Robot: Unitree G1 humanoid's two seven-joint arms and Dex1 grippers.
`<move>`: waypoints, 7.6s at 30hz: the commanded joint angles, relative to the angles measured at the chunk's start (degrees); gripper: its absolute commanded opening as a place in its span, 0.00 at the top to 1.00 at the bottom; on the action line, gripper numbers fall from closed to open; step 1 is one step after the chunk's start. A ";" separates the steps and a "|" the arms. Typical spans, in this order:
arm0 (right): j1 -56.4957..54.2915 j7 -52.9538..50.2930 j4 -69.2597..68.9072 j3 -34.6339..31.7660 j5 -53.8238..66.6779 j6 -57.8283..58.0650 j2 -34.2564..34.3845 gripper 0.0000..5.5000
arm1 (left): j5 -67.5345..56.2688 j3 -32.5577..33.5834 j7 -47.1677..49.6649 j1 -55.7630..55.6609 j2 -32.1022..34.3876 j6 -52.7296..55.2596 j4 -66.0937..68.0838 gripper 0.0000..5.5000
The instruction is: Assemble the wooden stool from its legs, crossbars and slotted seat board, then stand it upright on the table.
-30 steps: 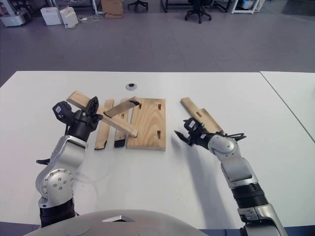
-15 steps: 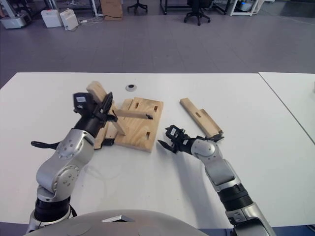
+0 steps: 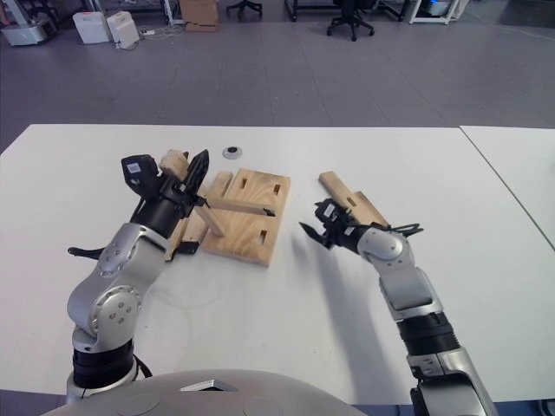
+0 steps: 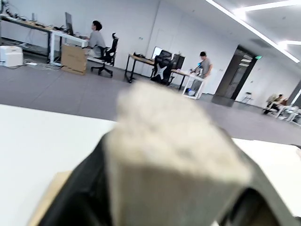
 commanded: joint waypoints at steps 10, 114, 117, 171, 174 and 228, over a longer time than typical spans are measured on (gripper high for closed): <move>-3.14 0.23 2.59 -5.26 1.79 -1.02 -2.80 0.44 | -23.05 11.69 1.03 -15.38 3.89 -0.24 -7.02 0.20; 1.45 -50.77 -16.71 -34.46 71.99 28.11 11.38 0.82 | 9.88 6.57 -30.52 -13.01 17.90 -18.36 13.53 0.23; 0.25 -50.52 -17.58 -33.56 68.62 25.97 10.28 0.82 | 8.86 6.23 -30.02 -13.33 17.22 -18.09 13.07 0.23; 10.10 -34.27 -25.75 0.75 36.37 30.44 2.64 0.73 | 15.11 -8.23 -28.89 -12.82 7.00 -23.05 27.73 0.23; 5.50 -35.12 -27.90 -3.34 36.54 26.33 5.07 0.63 | 15.07 -8.35 -28.95 -13.21 7.01 -23.06 27.82 0.23; -1.69 12.85 -5.21 7.03 22.76 4.80 1.79 0.52 | 19.27 2.24 -53.96 19.23 44.72 -18.18 19.88 0.23</move>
